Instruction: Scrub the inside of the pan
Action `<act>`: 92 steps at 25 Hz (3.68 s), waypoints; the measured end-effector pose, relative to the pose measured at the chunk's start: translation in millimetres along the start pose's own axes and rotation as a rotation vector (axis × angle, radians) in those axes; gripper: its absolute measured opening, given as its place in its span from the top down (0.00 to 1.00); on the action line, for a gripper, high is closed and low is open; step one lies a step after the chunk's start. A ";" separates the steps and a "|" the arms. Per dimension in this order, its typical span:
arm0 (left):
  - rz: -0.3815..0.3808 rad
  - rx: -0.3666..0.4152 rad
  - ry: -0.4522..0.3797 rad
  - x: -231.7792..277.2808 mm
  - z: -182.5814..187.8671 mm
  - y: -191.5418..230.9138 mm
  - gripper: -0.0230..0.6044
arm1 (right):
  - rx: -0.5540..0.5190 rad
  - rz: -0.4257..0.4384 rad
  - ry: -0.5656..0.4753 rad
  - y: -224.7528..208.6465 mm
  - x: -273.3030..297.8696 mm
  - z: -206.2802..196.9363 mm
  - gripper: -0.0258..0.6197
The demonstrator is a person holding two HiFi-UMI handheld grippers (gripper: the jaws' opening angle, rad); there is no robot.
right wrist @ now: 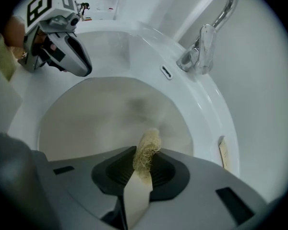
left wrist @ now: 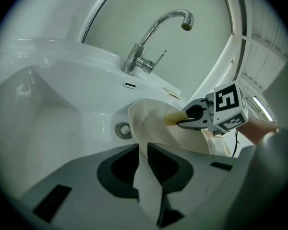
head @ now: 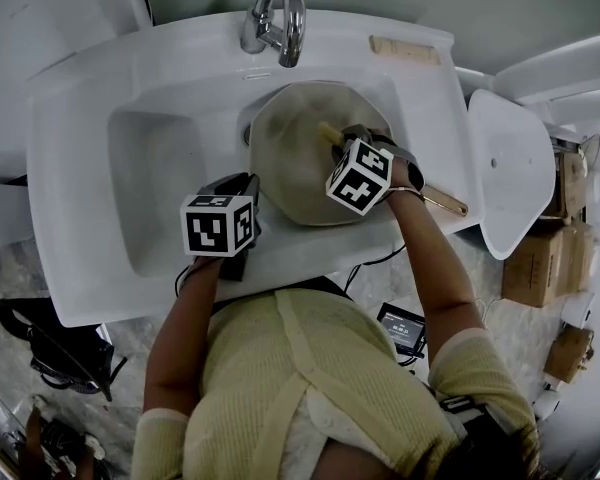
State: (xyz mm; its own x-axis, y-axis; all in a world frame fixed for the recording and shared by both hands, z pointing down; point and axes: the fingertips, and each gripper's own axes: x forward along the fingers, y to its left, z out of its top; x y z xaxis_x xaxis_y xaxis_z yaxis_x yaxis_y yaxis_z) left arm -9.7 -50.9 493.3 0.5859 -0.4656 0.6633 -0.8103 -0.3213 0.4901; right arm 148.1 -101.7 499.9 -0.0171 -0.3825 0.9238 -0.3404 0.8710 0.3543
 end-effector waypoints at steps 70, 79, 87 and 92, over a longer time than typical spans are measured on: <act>0.020 -0.060 0.045 19.2 -1.2 7.4 0.82 | -0.159 0.088 -0.148 44.3 56.5 69.6 0.83; 0.018 -0.049 0.048 18.7 -1.3 7.7 0.82 | -0.223 0.152 -0.177 62.1 49.3 71.0 0.83; 0.012 -0.043 0.050 19.2 -0.9 7.0 0.81 | -0.284 0.194 -0.176 74.8 42.7 67.8 0.83; 0.006 -0.041 0.052 19.3 -1.0 7.2 0.82 | -0.302 0.224 -0.174 82.7 38.7 65.8 0.83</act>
State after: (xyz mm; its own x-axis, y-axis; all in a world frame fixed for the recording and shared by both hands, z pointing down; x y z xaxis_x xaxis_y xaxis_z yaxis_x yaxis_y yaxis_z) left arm -4.2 -61.3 510.2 0.5816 -0.4234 0.6946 -0.8133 -0.2839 0.5079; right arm 57.4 -64.7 555.4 -0.2268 -0.1971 0.9538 -0.0198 0.9800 0.1978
